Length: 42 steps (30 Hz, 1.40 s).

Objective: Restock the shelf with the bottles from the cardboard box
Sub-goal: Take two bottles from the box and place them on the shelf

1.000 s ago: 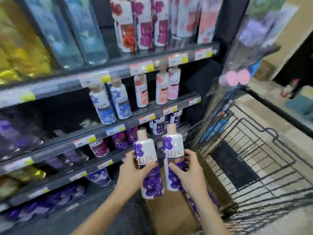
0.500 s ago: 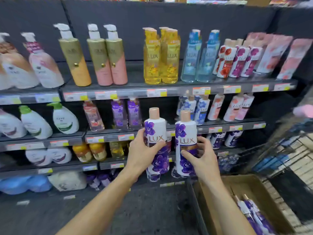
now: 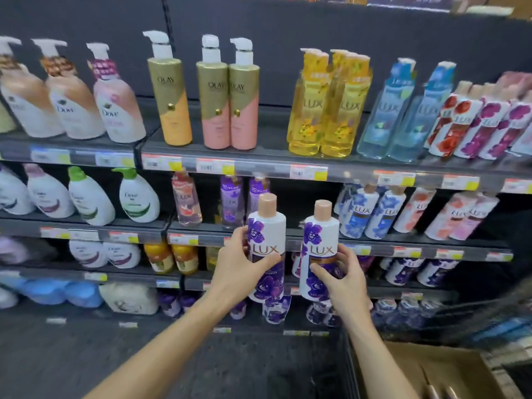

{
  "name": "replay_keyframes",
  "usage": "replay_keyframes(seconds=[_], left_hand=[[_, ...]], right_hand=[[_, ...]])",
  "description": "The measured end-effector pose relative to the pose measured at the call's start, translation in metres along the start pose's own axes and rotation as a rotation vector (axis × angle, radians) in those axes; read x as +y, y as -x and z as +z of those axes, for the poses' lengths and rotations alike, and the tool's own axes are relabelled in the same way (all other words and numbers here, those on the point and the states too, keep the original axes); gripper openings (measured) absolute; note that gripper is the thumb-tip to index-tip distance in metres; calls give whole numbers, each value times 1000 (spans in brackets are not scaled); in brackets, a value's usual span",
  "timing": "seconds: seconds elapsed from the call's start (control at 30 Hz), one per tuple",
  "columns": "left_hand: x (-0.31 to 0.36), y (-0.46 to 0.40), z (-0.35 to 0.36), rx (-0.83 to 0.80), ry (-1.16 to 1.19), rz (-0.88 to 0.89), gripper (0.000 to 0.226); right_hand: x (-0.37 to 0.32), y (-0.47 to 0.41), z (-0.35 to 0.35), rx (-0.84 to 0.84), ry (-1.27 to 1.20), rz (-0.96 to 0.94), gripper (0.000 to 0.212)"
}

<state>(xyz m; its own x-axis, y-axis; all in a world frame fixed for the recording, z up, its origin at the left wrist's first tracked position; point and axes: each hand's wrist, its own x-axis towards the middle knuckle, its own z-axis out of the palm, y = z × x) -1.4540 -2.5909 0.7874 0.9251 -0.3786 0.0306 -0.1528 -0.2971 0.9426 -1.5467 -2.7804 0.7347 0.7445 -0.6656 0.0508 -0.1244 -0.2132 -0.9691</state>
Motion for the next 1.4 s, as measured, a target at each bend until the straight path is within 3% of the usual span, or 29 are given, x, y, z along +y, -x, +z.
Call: replay_keyframes(seconds=[0.27,0.43,0.83,1.4], left_hand=[[-33,-100,98,1,-59,-23,60],[-70,-135,124,62,-75,-38,55],[-136,-144,105,22,-34,-21,63],[-124,-165,105,-20,-26,3,64]], right_hand=[[77,-135,-3,-65,-73,-30,61],[106,-202,5,-107,-90,-100,61],[132,-285,64,-30,-45,-199,62],[155,-323,61,-37,-119,-162,67]])
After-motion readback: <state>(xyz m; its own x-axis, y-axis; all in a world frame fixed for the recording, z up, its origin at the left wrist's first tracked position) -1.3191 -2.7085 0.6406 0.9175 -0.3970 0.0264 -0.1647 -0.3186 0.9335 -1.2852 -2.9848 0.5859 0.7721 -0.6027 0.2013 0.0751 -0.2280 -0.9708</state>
